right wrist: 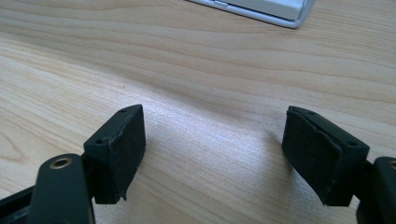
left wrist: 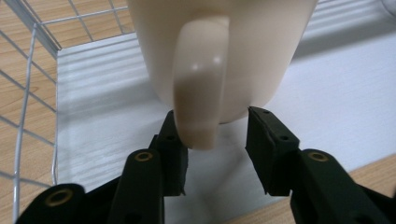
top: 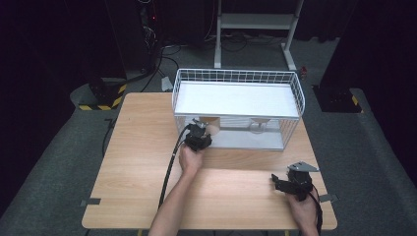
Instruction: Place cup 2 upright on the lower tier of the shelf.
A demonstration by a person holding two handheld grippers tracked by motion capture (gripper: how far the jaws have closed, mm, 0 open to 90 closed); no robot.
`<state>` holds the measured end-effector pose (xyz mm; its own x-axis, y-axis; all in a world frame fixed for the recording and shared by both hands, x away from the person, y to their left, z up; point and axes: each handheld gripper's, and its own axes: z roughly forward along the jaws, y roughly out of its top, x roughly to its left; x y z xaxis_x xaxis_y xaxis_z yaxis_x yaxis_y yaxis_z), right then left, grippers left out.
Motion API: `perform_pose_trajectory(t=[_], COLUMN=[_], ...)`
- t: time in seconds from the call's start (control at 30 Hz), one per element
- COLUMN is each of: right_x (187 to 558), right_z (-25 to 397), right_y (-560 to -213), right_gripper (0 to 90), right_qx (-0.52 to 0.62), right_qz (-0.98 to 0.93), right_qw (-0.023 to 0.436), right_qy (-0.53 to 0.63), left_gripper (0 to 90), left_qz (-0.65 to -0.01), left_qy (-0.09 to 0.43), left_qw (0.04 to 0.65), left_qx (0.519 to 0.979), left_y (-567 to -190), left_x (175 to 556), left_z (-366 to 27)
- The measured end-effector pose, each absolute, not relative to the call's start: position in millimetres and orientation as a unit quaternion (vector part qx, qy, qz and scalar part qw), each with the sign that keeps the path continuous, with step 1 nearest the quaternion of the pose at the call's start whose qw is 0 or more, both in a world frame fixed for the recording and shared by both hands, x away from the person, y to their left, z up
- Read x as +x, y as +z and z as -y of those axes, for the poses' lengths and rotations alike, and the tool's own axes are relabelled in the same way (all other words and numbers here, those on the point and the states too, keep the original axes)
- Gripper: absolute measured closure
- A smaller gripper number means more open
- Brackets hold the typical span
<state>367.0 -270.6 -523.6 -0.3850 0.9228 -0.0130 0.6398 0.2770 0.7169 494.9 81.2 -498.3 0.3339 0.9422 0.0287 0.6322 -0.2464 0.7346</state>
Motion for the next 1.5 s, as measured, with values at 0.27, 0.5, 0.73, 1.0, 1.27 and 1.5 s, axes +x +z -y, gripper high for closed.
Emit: perform_pose_trajectory(t=[0.27, 0.5, 0.73, 1.0, 1.27, 1.5], right_x=[366.9, 366.9, 366.9, 367.0, 367.0, 367.0], right_z=[270.5, 270.4, 270.4, 270.4, 270.4, 270.4], right_y=[-523.5, -523.6, -523.6, -523.6, -523.6, -523.6], right_gripper=[22.0, 22.0, 22.0, 22.0, 22.0, 22.0], right_qx=[0.509, 0.51, 0.509, 0.509, 0.509, 0.509], right_qz=[-0.768, -0.767, -0.767, -0.767, -0.768, -0.768], right_qw=[0.221, 0.22, 0.22, 0.22, 0.221, 0.221], right_qy=[0.32, 0.321, 0.321, 0.321, 0.321, 0.321], left_gripper=[61.2, 65.1, 64.1, 43.4, 32.6, 32.1], left_qz=[-0.529, -0.52, -0.517, -0.519, -0.524, -0.517], left_qy=[0.232, 0.225, 0.222, 0.228, 0.223, 0.222], left_qw=[0.319, 0.318, 0.32, 0.316, 0.332, 0.345], left_qx=[0.751, 0.76, 0.763, 0.761, 0.752, 0.751], left_y=[-502.3, -500.9, -501.2, -502.4, -497.6, -491.4], left_x=[499.1, 503.9, 507.4, 505.1, 491.0, 476.9], left_z=[-80.0, -83.4, -81.2, -81.1, -87.5, -96.4])
